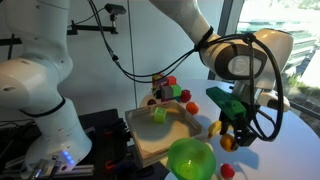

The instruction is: Pick up the circular fruit on the top right and put it in the bowl

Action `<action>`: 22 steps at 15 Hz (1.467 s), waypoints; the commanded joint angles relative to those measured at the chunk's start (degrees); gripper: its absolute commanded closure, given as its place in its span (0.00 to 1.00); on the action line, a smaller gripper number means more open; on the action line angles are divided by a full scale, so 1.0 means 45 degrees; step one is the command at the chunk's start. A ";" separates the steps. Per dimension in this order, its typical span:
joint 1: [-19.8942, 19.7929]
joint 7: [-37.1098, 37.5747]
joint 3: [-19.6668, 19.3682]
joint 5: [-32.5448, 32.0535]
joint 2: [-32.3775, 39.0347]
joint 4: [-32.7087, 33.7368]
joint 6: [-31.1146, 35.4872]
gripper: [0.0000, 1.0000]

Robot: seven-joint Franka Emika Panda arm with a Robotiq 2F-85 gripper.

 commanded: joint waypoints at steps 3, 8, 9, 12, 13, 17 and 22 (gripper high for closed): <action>-0.0157 -0.0576 -0.0187 -0.0025 -0.1717 -0.1291 -0.0704 0.58; -0.0109 -0.1245 -0.0387 -0.0177 -0.2832 -0.2654 -0.0518 0.58; -0.0091 -0.1328 -0.0420 -0.0219 -0.3002 -0.2905 -0.0485 0.58; -0.0062 -0.1568 -0.0509 -0.0394 -0.3398 -0.3577 -0.0424 0.58; -0.0058 -0.1613 -0.0543 -0.0472 -0.3483 -0.3767 -0.0394 0.58; -0.0032 -0.1455 -0.0658 -0.1016 -0.3434 -0.4312 -0.0111 0.58; -0.0024 -0.1446 -0.0653 -0.1333 -0.2905 -0.4869 0.1086 0.58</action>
